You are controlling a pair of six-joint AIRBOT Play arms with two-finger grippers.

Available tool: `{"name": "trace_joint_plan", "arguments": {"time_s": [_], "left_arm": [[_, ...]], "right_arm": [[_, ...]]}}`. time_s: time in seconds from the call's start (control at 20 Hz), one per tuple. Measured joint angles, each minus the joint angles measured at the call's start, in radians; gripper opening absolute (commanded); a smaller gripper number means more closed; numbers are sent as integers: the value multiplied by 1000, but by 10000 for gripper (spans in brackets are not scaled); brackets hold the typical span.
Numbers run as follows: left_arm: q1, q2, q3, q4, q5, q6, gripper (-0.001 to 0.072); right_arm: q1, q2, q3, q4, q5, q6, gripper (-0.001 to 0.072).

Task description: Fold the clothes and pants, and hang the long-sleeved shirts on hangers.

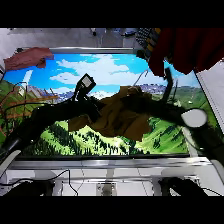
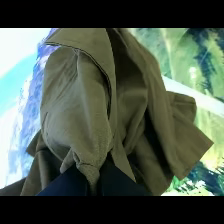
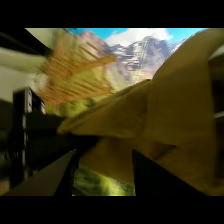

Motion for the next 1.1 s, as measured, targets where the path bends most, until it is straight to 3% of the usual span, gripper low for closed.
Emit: {"name": "trace_joint_plan", "arguments": {"time_s": [0.25,0.55,0.6,0.65,0.7,0.8,0.85,0.95,1.0,1.1], "left_arm": [[-22,0,0,6,-15,-3,28],[-27,0,0,6,-8,-3,28],[-27,0,0,6,-5,-2,28],[-27,0,0,6,-4,-2,28],[-27,1,0,4,-10,-3,28],[-27,0,0,7,-7,-4,33],[-27,1,0,8,-4,-4,104],[-29,8,0,5,33,2,382],[-28,14,0,0,26,1,430],[-23,45,1,7,11,-8,429]], "right_arm": [[99,-69,-120,317,-295,15,438],[141,-171,-82,446,-469,0,420],[143,-183,-60,452,-478,-18,339],[145,-193,-37,457,-489,-35,168],[145,-204,-16,461,-503,-49,55],[145,-216,21,465,-520,-69,53],[144,-222,32,456,-521,-76,52],[130,-221,52,394,-517,-106,52],[114,-212,62,368,-512,-113,52],[66,-176,88,316,-475,-122,51]]}}
